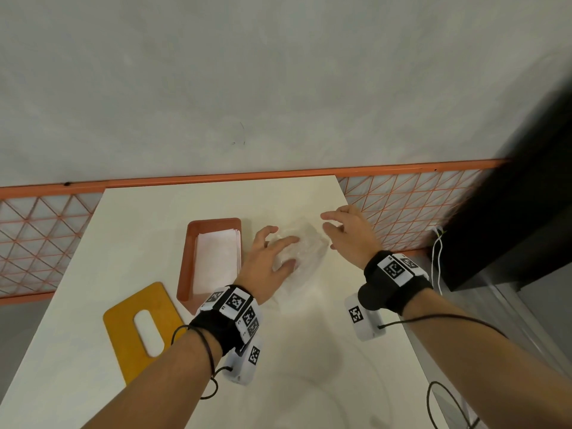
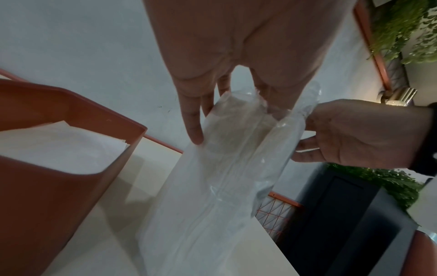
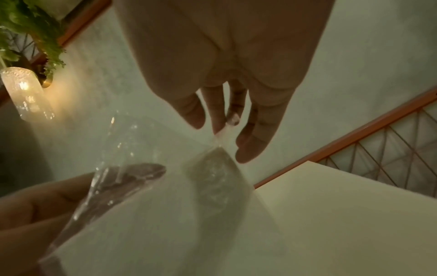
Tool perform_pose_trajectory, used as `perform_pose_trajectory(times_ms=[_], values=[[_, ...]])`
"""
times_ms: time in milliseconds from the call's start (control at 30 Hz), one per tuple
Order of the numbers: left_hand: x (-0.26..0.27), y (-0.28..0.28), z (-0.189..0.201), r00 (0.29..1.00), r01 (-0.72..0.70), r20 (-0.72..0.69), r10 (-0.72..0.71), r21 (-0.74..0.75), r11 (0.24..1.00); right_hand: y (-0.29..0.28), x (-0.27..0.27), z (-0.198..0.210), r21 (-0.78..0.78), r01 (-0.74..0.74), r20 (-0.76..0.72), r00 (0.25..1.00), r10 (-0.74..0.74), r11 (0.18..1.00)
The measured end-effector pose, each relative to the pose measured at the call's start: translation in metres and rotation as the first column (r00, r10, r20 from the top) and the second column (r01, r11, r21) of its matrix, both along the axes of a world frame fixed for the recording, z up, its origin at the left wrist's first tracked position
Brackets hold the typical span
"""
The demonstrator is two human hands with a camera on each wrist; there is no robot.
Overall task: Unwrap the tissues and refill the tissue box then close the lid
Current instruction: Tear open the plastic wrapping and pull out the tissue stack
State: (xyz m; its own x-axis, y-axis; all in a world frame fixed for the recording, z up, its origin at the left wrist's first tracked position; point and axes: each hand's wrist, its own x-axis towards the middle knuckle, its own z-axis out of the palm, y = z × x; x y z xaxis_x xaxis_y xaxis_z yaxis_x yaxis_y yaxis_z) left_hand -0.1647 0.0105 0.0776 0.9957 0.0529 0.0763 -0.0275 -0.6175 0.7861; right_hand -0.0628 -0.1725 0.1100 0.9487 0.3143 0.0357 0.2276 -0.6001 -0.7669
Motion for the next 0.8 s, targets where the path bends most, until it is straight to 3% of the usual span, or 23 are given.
perform_pose_trajectory(times_ms=[100,200,400,600,733,800], values=[[0.002,0.002,0.003,1.0,0.005,-0.029,-0.004,0.024,1.0,0.002,-0.008,0.006,0.036,0.033,-0.179,0.984,-0.026,0.999],[0.005,0.004,0.008,0.998,-0.011,-0.065,0.009,-0.018,1.0,0.003,-0.015,0.011,0.009,-0.015,-0.266,0.964,0.017,1.0],[0.02,0.0,0.032,0.984,-0.156,-0.121,0.131,-0.226,0.962,0.005,-0.014,0.019,0.053,-0.062,-0.35,0.934,0.077,0.997],[0.036,0.001,0.049,0.946,-0.184,-0.281,0.16,-0.059,0.981,0.007,-0.014,0.012,0.255,0.08,-0.341,0.94,0.012,0.964],[0.039,0.009,0.053,0.901,-0.225,-0.415,0.126,-0.2,0.954,0.003,-0.014,0.011,0.291,0.064,-0.354,0.934,0.045,0.954],[0.04,0.012,0.054,0.903,-0.19,-0.416,0.11,-0.154,0.97,0.002,-0.013,0.015,0.295,0.046,-0.388,0.918,0.076,0.954]])
